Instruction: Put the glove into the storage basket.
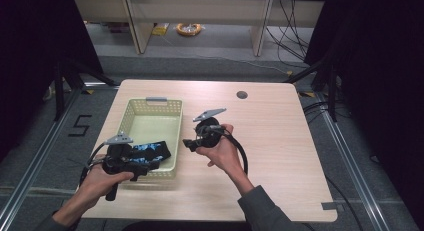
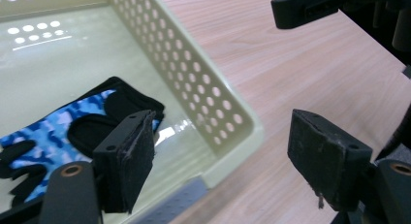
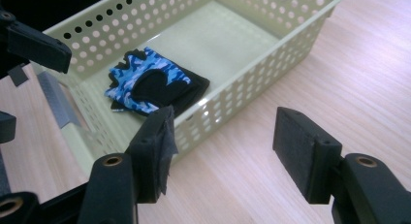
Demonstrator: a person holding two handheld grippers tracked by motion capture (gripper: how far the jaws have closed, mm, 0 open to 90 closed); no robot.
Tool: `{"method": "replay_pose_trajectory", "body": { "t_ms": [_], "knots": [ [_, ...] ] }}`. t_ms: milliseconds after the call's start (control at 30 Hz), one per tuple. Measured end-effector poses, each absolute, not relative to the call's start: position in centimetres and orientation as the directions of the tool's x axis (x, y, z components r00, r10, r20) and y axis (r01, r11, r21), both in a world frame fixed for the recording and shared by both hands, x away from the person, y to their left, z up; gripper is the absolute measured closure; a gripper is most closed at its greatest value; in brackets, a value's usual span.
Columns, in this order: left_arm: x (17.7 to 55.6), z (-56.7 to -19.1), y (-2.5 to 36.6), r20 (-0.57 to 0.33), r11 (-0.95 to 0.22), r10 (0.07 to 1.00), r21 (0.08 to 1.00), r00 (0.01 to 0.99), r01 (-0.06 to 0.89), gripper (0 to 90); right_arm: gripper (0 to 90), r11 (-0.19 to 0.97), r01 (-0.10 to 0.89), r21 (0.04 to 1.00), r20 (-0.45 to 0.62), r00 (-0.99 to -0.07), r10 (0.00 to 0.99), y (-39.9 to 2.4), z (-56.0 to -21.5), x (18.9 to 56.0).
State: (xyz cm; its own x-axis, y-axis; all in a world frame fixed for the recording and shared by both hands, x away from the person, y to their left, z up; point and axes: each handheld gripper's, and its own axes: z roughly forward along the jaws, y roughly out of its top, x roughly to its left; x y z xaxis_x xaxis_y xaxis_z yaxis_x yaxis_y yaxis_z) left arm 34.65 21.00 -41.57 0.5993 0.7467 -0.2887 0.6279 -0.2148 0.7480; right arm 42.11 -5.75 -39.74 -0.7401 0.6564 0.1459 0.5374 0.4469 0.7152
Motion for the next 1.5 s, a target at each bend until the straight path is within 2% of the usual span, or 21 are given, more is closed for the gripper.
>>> {"method": "replay_pose_trajectory", "body": {
  "t_ms": [500, 767, 1000, 1133, 1500],
  "knots": [
    [32.5, -42.8, 18.2, -0.323, -0.241, 0.677, 0.752, 0.661, 0.614, 21.3, 38.8, 0.370, 0.492, 0.788, 0.144, -0.732, 0.666, -11.7, -40.3, 38.2],
    [31.8, -43.6, 17.5, -0.359, -0.226, 0.647, 0.752, 0.673, 0.619, 20.7, 36.1, 0.362, 0.495, 0.790, 0.148, -0.726, 0.671, -13.9, -41.2, 36.5],
    [31.2, -44.1, 16.7, -0.327, -0.262, 0.634, 0.761, 0.701, 0.593, 21.5, 35.7, 0.324, 0.506, 0.799, 0.173, -0.710, 0.682, -15.2, -42.1, 35.3],
    [30.9, -44.6, 16.1, -0.313, -0.278, 0.628, 0.765, 0.712, 0.581, 21.6, 35.6, 0.322, 0.480, 0.816, 0.154, -0.718, 0.679, -15.9, -42.4, 34.8],
    [29.8, -45.3, 15.0, -0.280, -0.278, 0.615, 0.798, 0.737, 0.535, 22.4, 34.0, 0.300, 0.493, 0.817, 0.181, -0.713, 0.677, -17.2, -44.0, 32.8]
  ]
}}
